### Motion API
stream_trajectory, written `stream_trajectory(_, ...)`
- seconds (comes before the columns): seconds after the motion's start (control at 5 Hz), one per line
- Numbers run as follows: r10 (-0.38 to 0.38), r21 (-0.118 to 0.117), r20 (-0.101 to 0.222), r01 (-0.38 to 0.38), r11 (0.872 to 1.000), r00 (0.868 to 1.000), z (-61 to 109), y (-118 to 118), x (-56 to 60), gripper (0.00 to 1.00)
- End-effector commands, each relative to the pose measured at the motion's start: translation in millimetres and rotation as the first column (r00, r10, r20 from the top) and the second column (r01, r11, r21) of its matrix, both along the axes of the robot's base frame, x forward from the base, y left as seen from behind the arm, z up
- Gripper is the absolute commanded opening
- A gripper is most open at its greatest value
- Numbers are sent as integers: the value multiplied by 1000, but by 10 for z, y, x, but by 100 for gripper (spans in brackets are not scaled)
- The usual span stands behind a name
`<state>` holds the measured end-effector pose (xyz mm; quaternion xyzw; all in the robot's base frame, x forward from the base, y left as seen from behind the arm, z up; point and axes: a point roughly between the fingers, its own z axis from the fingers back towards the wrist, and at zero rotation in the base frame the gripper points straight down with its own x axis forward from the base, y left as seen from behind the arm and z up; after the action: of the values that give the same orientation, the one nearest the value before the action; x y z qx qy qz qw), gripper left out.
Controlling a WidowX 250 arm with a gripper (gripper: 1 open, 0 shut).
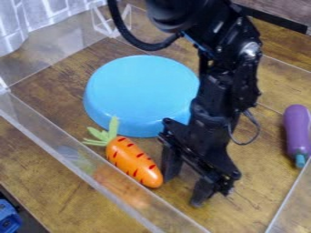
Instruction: Move the carrot to the left side
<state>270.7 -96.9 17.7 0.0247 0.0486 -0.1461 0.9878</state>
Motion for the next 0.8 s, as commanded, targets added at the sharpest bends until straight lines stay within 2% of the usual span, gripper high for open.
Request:
stream_trajectory(0.0,11,-11,47,-10,1000,999,146,182,61,0)
stream_trajectory(0.2,0,-10,48,0,1000,999,157,245,-19,0)
stream_trajectory(0.4,-41,-5,45,41,999,998,203,391,-3,100)
stream_trajectory(0.6,-49,0,41,49,999,998,191,414,-47,100)
